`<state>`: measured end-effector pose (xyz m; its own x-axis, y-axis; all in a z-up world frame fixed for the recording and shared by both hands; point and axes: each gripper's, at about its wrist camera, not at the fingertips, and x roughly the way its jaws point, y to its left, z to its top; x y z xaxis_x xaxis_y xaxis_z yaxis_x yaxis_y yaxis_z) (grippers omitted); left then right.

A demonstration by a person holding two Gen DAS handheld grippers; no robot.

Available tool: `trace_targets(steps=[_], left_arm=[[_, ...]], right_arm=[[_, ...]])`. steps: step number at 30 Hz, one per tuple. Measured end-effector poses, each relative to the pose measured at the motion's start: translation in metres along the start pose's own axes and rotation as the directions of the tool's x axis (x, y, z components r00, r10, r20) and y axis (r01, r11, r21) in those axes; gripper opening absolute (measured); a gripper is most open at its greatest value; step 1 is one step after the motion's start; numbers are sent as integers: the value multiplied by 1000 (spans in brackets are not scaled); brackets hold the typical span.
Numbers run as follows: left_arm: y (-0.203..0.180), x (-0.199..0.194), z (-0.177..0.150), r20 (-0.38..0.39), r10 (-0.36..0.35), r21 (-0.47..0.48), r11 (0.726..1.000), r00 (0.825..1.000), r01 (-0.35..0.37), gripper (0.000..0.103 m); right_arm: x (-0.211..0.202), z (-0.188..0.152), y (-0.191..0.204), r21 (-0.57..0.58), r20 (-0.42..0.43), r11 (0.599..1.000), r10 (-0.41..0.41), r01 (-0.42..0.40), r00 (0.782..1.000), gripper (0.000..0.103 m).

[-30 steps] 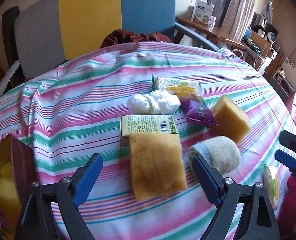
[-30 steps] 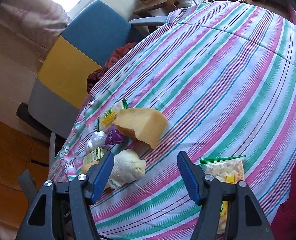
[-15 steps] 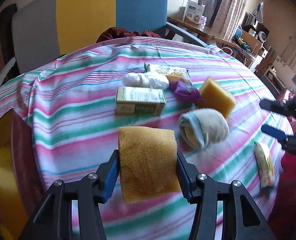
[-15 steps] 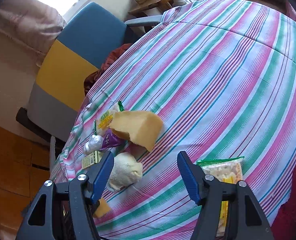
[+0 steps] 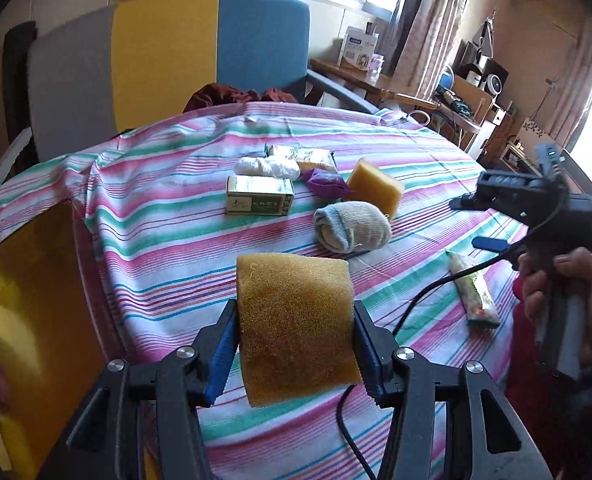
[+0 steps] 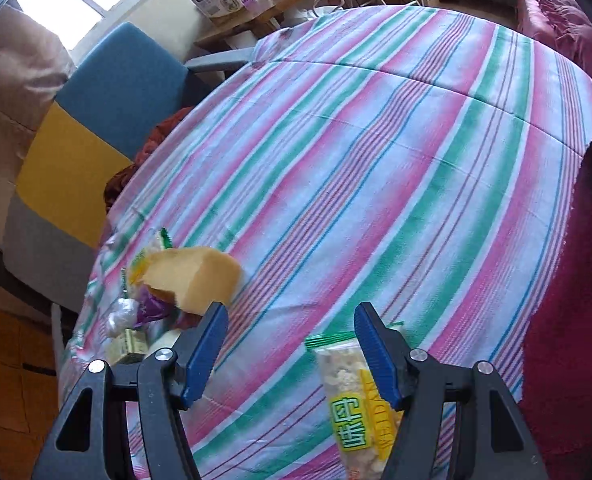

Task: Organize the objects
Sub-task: 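Lift the yellow sponge with the left tool while the right tool grasps the WEIDAN packet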

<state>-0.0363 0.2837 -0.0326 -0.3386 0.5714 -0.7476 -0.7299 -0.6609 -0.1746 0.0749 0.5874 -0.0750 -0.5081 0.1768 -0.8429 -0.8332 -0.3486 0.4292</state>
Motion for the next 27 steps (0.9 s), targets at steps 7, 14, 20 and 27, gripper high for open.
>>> trace_targets(steps=[7,14,20,27], left_arm=[[7,-27,-9,33,-14,-16,1000,999,14,54],[19,-52,-16,80,-31,-29,999,996,33,54],[28,-59,-20,95,-49,-63,997,994,55,54],[39,-72,-32,106,-44,-90,994,993,54,54]], right_arm=[[5,-4,0,-35,-51,998,-60,58,997,67],[-1,-9,9,-250,-128,956,-188,151,974,67],[11,-15,1,-277,-205,941,-257,195,944,68],[21,-36,34,-459,-213,876,-271,149,939,39]])
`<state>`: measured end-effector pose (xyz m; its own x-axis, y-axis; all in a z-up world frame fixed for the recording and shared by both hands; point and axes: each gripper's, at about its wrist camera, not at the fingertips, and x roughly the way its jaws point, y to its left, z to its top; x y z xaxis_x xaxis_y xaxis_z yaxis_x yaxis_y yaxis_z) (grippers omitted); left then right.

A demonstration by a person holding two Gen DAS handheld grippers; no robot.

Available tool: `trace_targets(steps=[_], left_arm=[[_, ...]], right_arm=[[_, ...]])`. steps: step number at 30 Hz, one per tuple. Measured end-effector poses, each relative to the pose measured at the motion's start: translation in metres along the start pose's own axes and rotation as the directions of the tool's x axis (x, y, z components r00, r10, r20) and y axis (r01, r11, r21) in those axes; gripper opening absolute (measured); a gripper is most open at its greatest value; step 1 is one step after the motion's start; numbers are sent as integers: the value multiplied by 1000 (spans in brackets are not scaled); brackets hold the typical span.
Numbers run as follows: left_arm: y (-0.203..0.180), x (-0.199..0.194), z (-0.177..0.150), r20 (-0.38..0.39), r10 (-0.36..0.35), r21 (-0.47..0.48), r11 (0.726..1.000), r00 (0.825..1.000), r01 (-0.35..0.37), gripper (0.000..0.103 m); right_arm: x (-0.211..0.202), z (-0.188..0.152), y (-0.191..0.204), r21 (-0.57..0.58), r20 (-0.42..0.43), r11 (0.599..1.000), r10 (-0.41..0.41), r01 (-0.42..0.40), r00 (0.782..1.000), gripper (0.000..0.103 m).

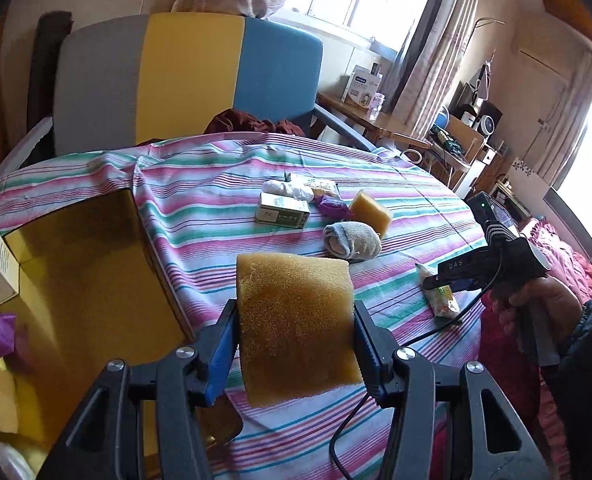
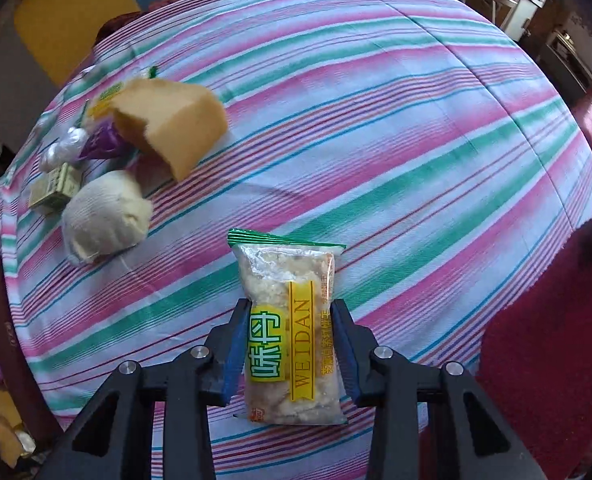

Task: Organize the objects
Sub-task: 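Lift the yellow sponge with the left tool while the right tool grasps the WEIDAN packet, then carry the yellow sponge into the gold tray and open the left tool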

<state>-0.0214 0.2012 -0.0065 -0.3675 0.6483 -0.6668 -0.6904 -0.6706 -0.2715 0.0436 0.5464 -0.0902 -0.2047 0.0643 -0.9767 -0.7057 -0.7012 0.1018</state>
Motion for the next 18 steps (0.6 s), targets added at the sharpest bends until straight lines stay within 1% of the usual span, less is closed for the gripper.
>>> trace_targets(steps=[2,4,6,7,9,11,13,16,18], left_arm=[[5,-3,-3,-1,7,-9,1000,1000,-7,54],[12,-6,-6,-1,20,-20,1000,1000,-20,54],[22,-13,-9,2,40,-40,998,999,-40,54],[29,-16,-10,5,52,-56,997,999,-52,54],[48,-25,-13,11,87,-99,991,996,-86,54],[70,-33,-15,12,125,-144,982,992,-122,54],[96,-41,-18,7,173,-194,966,985,-168,54],[136,-48,-18,-21,231,-265,937,973,-228,54],[158,-52,-17,-35,263,-289,921,964,-262,54]], right_arm=[[-4,-3,16,-47,37,998,40,-38,999,39],[-6,-6,32,-84,63,992,99,-94,993,39],[-3,-10,43,-108,60,982,164,-157,985,39],[1,-11,47,-124,51,978,173,-165,984,39],[4,-25,51,-152,35,979,145,-138,989,39],[4,-27,50,-163,40,978,139,-131,989,39],[5,-29,49,-162,37,978,141,-133,989,39],[7,-30,52,-179,34,977,123,-115,992,40],[6,-31,52,-186,37,977,116,-107,993,40]])
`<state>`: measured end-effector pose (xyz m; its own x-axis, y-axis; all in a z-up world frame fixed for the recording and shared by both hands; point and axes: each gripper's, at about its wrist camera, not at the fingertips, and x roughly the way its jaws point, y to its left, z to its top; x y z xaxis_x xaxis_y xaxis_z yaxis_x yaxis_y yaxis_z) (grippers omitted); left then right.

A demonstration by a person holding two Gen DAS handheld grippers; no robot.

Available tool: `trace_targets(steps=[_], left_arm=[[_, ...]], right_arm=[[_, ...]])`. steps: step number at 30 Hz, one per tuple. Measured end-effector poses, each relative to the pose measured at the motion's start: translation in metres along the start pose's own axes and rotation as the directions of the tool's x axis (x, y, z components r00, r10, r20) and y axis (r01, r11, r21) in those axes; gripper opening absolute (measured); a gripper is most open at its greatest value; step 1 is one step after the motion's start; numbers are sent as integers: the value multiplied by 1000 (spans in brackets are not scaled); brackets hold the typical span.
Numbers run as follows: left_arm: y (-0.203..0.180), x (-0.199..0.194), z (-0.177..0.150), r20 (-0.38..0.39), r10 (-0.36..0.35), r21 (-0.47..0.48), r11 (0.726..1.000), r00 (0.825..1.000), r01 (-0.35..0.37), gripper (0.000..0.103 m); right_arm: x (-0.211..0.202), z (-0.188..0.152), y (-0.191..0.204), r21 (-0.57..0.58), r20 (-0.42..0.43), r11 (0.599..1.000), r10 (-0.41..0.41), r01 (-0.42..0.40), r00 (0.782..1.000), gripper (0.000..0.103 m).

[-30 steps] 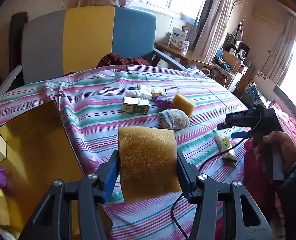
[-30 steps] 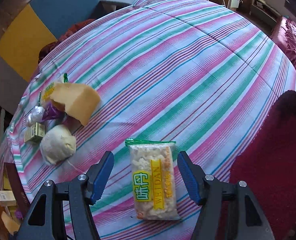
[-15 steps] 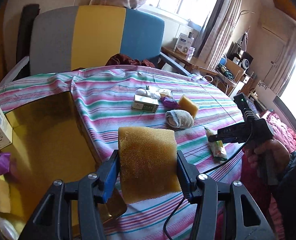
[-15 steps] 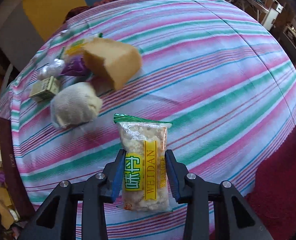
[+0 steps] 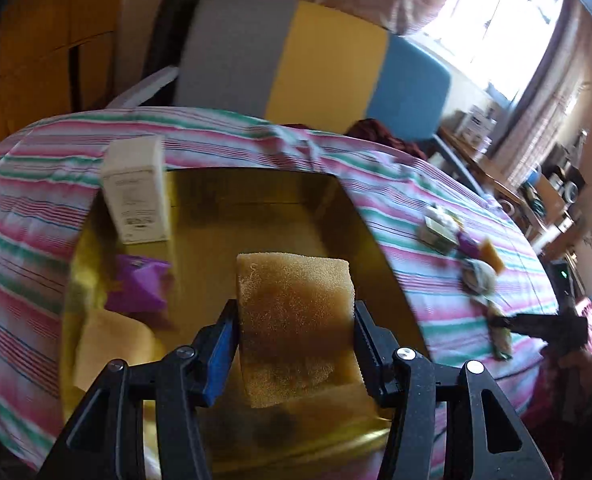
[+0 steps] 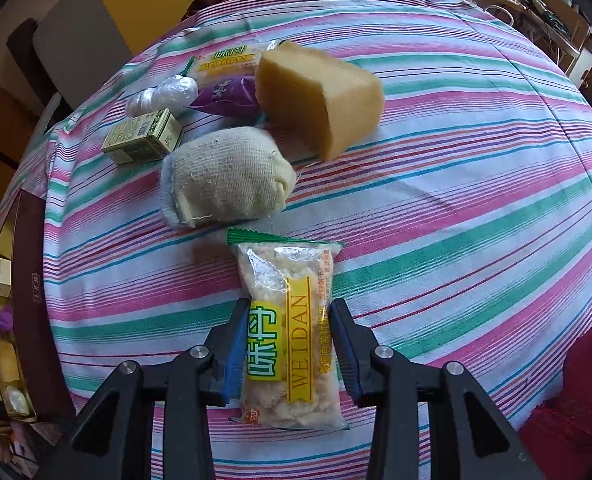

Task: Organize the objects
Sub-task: 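Carry the yellow sponge into the gold tray and open the left tool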

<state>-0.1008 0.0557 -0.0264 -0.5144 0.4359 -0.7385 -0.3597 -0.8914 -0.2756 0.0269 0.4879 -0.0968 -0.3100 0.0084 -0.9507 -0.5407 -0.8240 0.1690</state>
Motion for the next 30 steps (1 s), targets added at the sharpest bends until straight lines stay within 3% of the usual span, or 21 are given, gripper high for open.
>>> trace_targets(steps=[4,15,22,30], left_arm=[[22,9,18,-2,59,-10,998,998,-59,55],[36,73,66,-51,153,7,988,987,-153,56],[50,111,82,-104,230,12,973,968,-230,68],[46,94,69,-50,244,20,970,968,-244,70]], right_arm=[[-2,0,-4,-3,-1,1000,-2,2,1000,40],[-4,1,-7,-6,1,1000,2,-2,1000,40],[-1,3,-4,-14,6,1000,2,-2,1000,40],[4,8,3,-24,11,1000,-5,5,1000,40]])
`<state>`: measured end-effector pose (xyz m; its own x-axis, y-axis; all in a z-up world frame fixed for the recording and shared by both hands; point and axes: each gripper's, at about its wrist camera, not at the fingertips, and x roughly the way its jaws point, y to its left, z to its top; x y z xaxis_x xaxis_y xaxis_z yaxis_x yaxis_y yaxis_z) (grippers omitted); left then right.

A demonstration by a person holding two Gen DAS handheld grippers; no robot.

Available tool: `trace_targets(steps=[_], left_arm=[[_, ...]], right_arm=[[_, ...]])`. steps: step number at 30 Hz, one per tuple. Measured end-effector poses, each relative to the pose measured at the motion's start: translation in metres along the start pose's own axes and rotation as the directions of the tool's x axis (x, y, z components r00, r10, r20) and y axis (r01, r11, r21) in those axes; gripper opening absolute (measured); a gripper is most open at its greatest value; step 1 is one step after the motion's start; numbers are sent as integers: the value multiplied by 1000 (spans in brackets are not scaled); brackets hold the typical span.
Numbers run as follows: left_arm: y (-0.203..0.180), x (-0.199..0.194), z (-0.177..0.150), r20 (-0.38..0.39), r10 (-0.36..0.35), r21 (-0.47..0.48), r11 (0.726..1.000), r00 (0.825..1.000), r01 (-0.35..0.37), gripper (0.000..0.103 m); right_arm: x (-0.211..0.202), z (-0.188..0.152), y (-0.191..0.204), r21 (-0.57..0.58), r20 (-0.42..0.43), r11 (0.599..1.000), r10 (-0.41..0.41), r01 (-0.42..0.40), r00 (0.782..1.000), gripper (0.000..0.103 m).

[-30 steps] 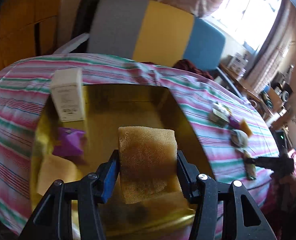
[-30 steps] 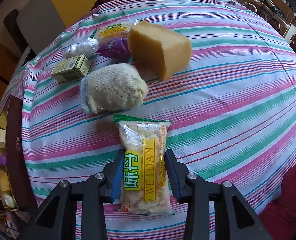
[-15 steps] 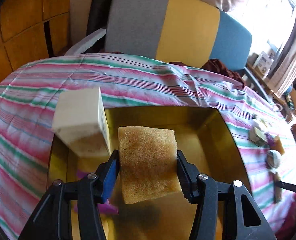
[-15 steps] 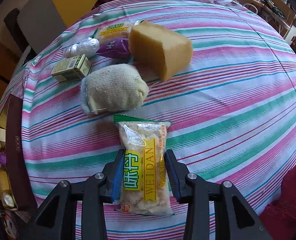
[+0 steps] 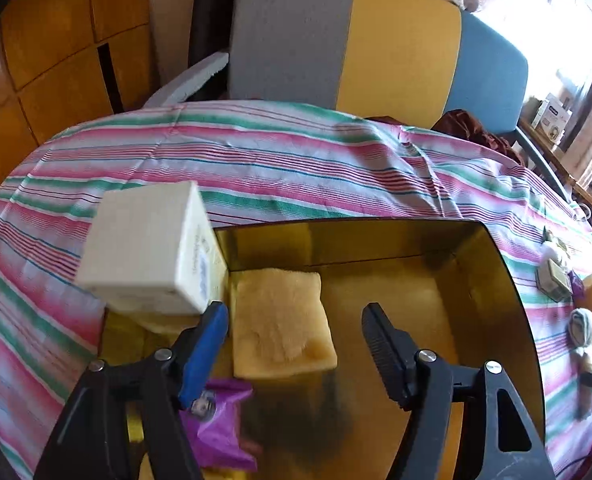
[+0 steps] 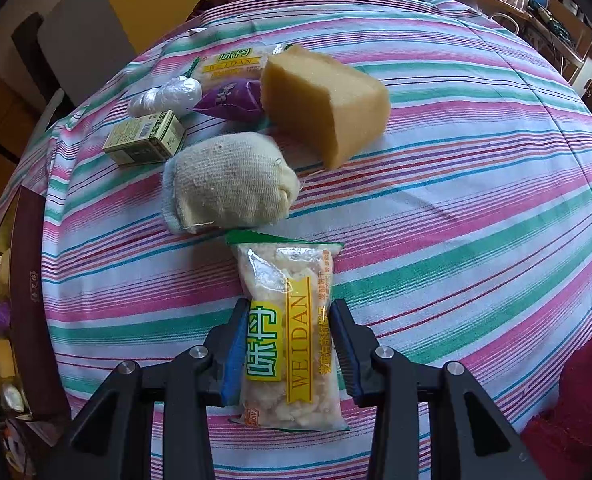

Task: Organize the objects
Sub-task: 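Carry the yellow sponge into the gold tray and open the left tool, then carry the WEIDAN packet into the gold tray and open the right tool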

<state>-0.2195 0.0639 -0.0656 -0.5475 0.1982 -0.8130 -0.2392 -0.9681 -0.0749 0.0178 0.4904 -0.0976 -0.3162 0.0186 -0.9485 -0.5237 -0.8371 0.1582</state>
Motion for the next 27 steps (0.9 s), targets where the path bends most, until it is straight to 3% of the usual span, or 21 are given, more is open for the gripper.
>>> trace_targets(steps=[12,22,27], left_arm=[[-11,-80,-53,132,14,17,1000,991,-17,75],[-13,-115,-84,170,21,4,1000,985,-22,85],[-7,-125,-91,192,25,-4,1000,981,-25,90]], right_arm=[[-4,0,-1,0,29,999,-33,33,999,40],[-38,3,-1,27,202,999,35,-42,979,39],[-40,7,16,-1,245,997,81,-83,966,39]])
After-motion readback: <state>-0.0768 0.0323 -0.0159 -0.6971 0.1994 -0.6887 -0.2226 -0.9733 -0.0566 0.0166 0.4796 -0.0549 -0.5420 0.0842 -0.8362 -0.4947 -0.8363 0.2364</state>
